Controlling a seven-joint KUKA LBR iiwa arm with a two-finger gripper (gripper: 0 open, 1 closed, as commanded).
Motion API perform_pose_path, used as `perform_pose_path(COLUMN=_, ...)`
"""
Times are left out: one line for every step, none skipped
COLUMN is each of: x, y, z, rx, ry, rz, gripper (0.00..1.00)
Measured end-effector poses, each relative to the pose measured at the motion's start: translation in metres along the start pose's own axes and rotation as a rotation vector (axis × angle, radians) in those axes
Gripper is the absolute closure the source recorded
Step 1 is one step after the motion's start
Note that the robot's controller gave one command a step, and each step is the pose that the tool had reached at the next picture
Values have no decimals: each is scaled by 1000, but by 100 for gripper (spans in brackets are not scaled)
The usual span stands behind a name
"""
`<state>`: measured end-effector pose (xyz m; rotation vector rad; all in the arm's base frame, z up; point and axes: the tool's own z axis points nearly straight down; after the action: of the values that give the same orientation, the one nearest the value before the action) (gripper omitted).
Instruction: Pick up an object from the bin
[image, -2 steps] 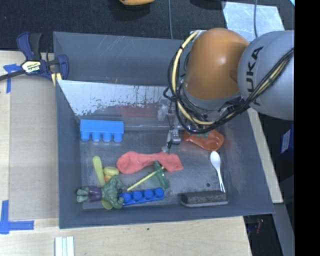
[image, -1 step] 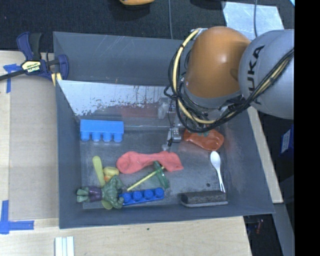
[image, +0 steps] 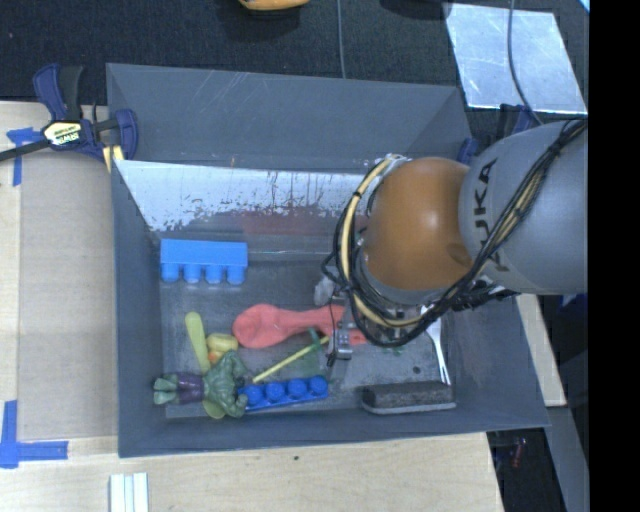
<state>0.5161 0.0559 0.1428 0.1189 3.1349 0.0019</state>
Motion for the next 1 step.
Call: perform_pose_path(x=6, y=48, z=0, rx=-1, ry=-13, rz=-76, gripper=0)
